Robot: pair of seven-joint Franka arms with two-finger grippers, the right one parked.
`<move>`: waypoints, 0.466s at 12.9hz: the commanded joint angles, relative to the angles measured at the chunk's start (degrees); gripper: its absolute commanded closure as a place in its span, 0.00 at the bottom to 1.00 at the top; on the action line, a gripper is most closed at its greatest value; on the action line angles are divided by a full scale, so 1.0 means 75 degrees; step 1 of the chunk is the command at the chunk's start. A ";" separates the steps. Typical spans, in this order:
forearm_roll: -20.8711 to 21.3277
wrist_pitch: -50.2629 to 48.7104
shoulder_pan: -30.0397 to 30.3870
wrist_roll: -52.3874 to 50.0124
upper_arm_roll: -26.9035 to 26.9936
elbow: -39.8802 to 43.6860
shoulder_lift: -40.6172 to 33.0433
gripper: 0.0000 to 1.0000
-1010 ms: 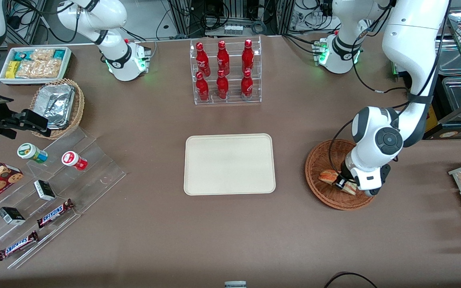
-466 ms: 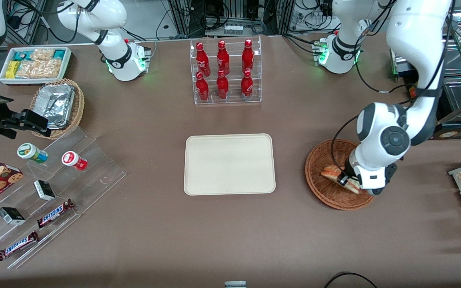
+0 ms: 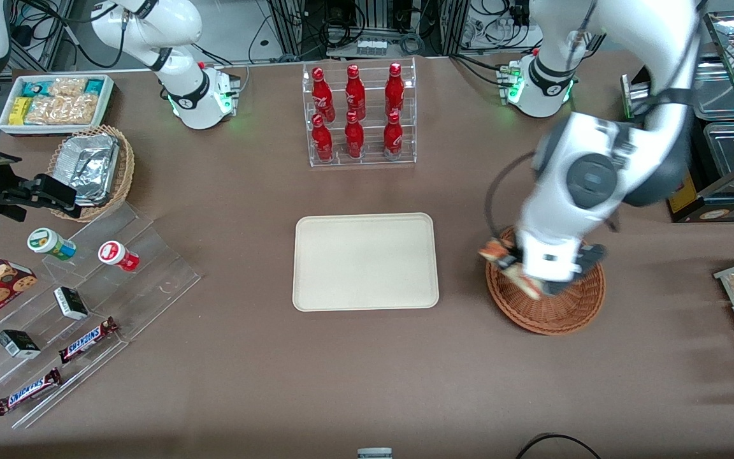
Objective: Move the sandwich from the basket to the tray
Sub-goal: 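Lift the sandwich and carry it with the left gripper over the tray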
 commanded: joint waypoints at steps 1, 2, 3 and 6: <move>0.0233 -0.0047 -0.0961 0.0393 0.0104 0.0740 0.0805 1.00; 0.0245 0.0058 -0.1289 0.0394 0.0104 0.1091 0.1214 1.00; 0.0257 0.0210 -0.1559 0.0359 0.0116 0.1315 0.1578 1.00; 0.0643 0.0796 -0.2169 0.0253 0.0116 0.1387 0.2154 1.00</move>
